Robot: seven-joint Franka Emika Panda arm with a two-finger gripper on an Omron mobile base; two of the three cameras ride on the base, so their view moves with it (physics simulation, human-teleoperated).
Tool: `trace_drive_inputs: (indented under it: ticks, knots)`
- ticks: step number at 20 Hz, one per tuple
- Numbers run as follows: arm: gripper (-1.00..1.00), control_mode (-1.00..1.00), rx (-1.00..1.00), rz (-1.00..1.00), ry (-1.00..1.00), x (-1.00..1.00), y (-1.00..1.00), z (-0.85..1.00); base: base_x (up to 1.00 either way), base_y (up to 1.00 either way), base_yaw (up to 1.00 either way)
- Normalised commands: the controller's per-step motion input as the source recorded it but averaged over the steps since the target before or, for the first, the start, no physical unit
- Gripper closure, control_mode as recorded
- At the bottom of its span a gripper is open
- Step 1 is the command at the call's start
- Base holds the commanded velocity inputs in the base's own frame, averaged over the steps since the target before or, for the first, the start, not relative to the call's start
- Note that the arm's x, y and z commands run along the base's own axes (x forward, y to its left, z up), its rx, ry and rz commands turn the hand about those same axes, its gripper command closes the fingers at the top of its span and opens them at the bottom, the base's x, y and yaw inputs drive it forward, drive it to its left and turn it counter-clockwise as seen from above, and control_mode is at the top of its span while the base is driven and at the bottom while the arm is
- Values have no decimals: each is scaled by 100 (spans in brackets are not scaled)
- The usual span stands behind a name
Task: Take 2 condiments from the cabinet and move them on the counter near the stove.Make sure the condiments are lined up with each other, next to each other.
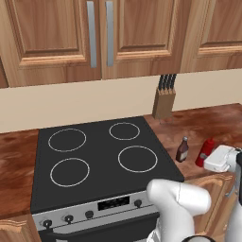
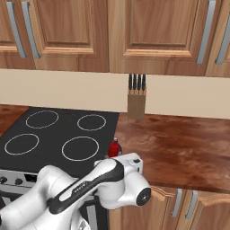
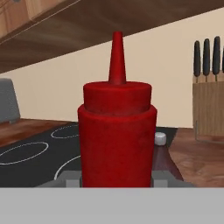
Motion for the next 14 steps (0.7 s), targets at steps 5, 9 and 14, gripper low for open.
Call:
trace_drive_inputs:
  ticks: [5, 9, 14]
  knots:
    - [100, -100, 0, 5, 0, 3, -1, -16, 0, 0, 0]
    - [100, -100, 1, 7, -1, 12, 0, -19, 0, 0, 0]
    - [100, -100, 3, 5, -4, 21, -1, -10, 0, 0, 0]
